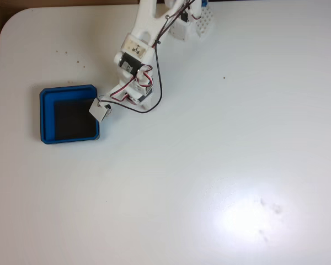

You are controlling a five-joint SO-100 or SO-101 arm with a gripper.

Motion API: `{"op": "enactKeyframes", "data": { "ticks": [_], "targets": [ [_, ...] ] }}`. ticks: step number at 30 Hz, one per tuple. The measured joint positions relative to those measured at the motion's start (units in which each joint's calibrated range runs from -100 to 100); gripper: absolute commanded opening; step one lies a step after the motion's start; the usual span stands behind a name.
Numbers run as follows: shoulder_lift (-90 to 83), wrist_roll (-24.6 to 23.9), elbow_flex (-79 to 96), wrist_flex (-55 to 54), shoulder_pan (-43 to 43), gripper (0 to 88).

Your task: Pick the red roll and drop it in the blue box

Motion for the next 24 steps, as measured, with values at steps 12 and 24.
{"op": "enactKeyframes", "data": {
  "ticks": [12, 24],
  "targets": [
    [0.5, 0.0, -0.1, 0.0, 0.0, 21.1],
    [0.5, -0.1, -0.1, 0.0, 0.0, 0.7]
  ]
}}
